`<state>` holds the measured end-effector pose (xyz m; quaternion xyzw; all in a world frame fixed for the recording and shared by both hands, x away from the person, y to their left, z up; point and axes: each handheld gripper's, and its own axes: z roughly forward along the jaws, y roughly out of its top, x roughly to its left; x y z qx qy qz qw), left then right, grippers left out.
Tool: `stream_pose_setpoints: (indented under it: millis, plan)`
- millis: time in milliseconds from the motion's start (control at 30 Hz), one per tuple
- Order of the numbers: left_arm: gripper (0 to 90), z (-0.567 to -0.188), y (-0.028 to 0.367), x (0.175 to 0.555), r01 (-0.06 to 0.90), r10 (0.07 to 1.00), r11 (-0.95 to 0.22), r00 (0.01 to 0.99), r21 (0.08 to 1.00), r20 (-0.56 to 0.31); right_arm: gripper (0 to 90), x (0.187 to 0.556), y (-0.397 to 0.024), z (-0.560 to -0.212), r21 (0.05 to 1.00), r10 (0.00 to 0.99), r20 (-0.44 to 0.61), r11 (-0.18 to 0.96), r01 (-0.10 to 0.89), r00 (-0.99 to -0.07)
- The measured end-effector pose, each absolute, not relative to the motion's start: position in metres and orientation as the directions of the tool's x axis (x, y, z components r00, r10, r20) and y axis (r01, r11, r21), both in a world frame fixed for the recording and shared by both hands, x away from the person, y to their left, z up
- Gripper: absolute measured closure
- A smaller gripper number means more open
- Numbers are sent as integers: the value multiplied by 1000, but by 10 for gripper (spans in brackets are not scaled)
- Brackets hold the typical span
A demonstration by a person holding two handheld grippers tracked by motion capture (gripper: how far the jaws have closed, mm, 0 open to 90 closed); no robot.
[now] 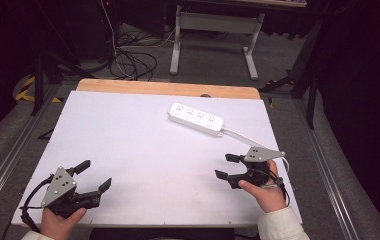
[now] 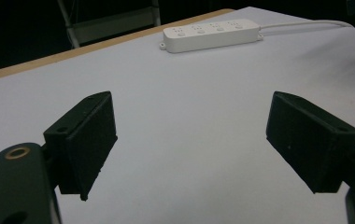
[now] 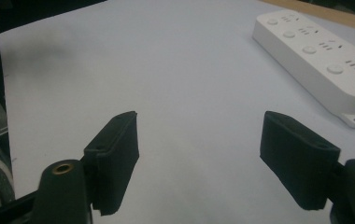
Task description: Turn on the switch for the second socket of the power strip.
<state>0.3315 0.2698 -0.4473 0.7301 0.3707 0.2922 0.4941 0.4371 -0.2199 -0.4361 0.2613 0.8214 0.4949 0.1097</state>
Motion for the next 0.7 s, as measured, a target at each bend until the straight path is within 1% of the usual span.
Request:
stream_pose_setpoints:
  millis: [433,700]
  plan:
    - [154,-448,269,330,219,830,-244,551,945,86,277,427,-226,-464,860,538,106,373,348,-836]
    - [152,-449,271,329,230,837,-236,542,944,78,277,422,-228,-480,849,551,87,395,351,-830]
